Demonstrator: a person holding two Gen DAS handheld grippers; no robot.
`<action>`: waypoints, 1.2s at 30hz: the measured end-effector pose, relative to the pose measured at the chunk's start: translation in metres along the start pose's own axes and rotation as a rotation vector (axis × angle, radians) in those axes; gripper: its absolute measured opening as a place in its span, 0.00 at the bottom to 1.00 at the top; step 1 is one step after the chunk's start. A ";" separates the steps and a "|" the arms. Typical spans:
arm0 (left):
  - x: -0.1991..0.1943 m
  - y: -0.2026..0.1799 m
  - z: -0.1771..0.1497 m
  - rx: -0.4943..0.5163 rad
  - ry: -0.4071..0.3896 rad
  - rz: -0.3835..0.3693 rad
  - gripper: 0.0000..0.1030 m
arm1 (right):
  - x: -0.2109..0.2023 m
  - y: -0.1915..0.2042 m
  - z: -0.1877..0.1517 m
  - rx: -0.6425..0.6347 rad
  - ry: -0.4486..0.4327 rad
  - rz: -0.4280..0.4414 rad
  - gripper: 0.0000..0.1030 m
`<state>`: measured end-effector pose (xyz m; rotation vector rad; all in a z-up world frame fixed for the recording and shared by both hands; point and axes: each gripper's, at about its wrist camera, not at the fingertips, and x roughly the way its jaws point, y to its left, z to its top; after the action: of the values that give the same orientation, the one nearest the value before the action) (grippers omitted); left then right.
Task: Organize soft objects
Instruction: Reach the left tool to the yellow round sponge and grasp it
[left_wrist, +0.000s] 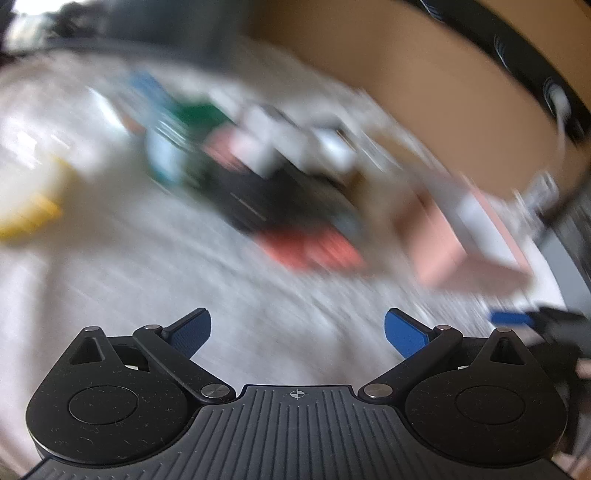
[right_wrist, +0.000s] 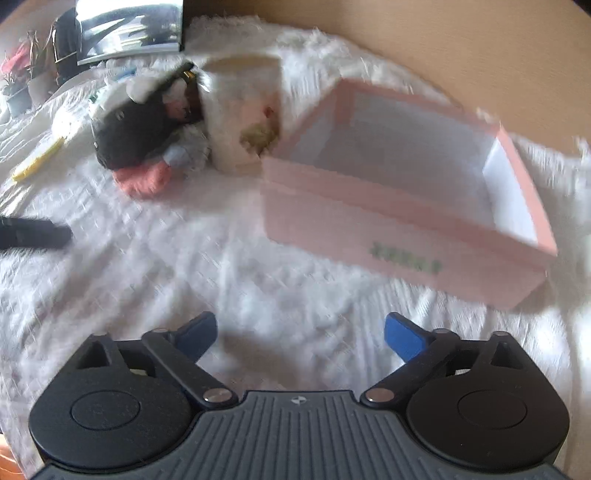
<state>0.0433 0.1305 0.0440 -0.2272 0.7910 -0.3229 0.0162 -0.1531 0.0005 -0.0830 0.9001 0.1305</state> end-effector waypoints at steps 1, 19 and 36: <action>-0.010 0.019 0.010 -0.010 -0.040 0.034 1.00 | -0.004 0.012 0.005 -0.008 -0.022 -0.005 0.94; -0.001 0.256 0.083 -0.272 -0.018 0.018 1.00 | 0.070 0.302 0.167 -0.254 -0.124 0.269 0.28; 0.010 0.259 0.083 -0.450 0.059 -0.244 0.29 | 0.075 0.304 0.135 -0.334 -0.102 0.261 0.28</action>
<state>0.1615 0.3735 0.0119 -0.7434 0.8898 -0.3792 0.1222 0.1702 0.0198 -0.2669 0.7778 0.5236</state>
